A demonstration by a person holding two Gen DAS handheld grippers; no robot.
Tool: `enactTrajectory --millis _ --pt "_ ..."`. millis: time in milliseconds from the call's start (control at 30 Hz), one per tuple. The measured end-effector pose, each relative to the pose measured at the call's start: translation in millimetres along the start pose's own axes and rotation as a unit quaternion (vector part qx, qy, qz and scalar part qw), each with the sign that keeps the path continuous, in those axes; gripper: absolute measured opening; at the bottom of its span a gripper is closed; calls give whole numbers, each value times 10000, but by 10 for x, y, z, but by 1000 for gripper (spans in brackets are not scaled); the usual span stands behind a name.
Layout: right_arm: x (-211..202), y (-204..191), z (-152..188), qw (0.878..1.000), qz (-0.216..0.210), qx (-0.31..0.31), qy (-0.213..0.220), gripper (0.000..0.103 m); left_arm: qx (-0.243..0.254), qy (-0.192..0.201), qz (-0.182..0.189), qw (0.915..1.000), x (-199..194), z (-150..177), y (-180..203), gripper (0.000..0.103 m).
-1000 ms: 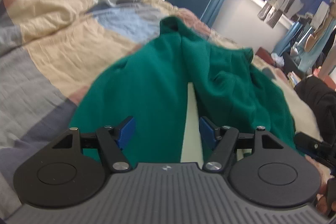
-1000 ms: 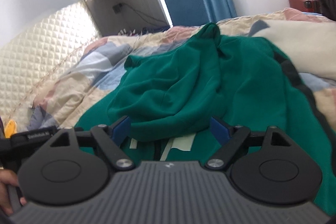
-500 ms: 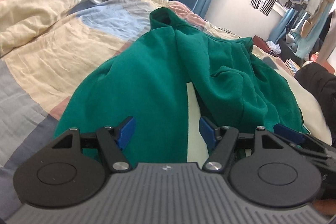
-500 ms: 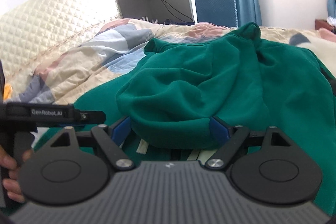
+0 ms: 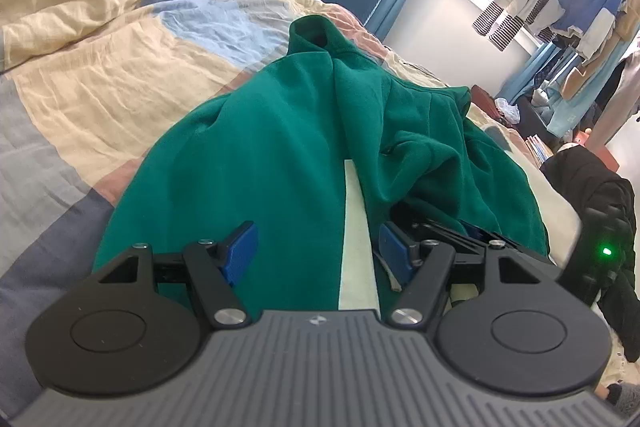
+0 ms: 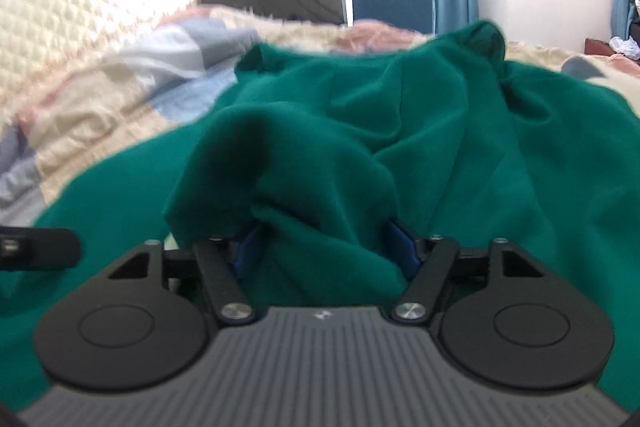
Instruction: Fold large clothes
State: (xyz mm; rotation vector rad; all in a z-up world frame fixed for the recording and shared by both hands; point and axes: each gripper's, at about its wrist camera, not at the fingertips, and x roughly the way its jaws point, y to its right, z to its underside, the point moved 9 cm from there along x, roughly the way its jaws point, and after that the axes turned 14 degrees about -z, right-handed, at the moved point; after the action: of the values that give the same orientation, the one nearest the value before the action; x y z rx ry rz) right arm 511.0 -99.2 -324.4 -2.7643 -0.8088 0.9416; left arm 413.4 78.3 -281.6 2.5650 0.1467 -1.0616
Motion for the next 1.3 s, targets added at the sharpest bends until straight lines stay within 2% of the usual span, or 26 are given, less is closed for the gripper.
enactTrajectory --millis 67,100,133,167,333,467,600,667,800,867,933,1100,1167,1233,1267,1300 --pt "49 -18 9 9999 14 -104 -110 45 -53 -23 2 10000 22 0 -24 72" --pt "58 -19 -9 9998 31 -143 -137 28 -89 -19 18 10000 31 -8 -34 72" --pt "57 -12 -59 9998 45 -159 -139 19 -123 -9 23 9999 39 -17 -48 72" --pt "55 4 -138 9998 20 -149 -91 17 -156 -3 24 9999 48 -30 -60 72" --pt "124 1 -964 9962 121 -773 387 16 -342 84 242 9991 116 -26 -41 72" --pt "421 119 -1769 9907 432 -1145 601 16 -428 80 401 9982 226 1 30 72" --pt "698 324 -2530 9826 838 -1260 1074 16 -443 280 569 9970 285 -51 51 72" --pt "831 431 -2864 9773 1040 -1277 1335 16 -643 351 814 9940 353 -58 58 72" --pt "1082 715 -3280 9653 1462 -1207 1795 16 -761 336 1098 9905 475 -48 132 73" --pt "1280 900 -3317 9652 1521 -1047 1855 16 -732 397 1123 9902 517 -32 164 73" --pt "1491 1079 -3203 9682 1466 -891 1821 19 -671 496 1090 9905 554 -6 198 73" --pt "1857 1376 -2599 9795 1309 -681 1374 21 -431 618 922 9929 632 77 272 73" --pt "1856 1418 -2458 9829 1170 -496 1332 35 -404 635 930 9928 648 73 274 73" --pt "1712 1453 -2404 9826 1031 -172 1535 69 -404 629 936 9928 660 77 273 73" --pt "1609 1459 -2382 9815 958 -28 1659 75 -400 630 934 9928 668 71 270 73" --pt "1503 1445 -2364 9814 825 76 1732 74 -389 627 925 9930 674 69 269 73"
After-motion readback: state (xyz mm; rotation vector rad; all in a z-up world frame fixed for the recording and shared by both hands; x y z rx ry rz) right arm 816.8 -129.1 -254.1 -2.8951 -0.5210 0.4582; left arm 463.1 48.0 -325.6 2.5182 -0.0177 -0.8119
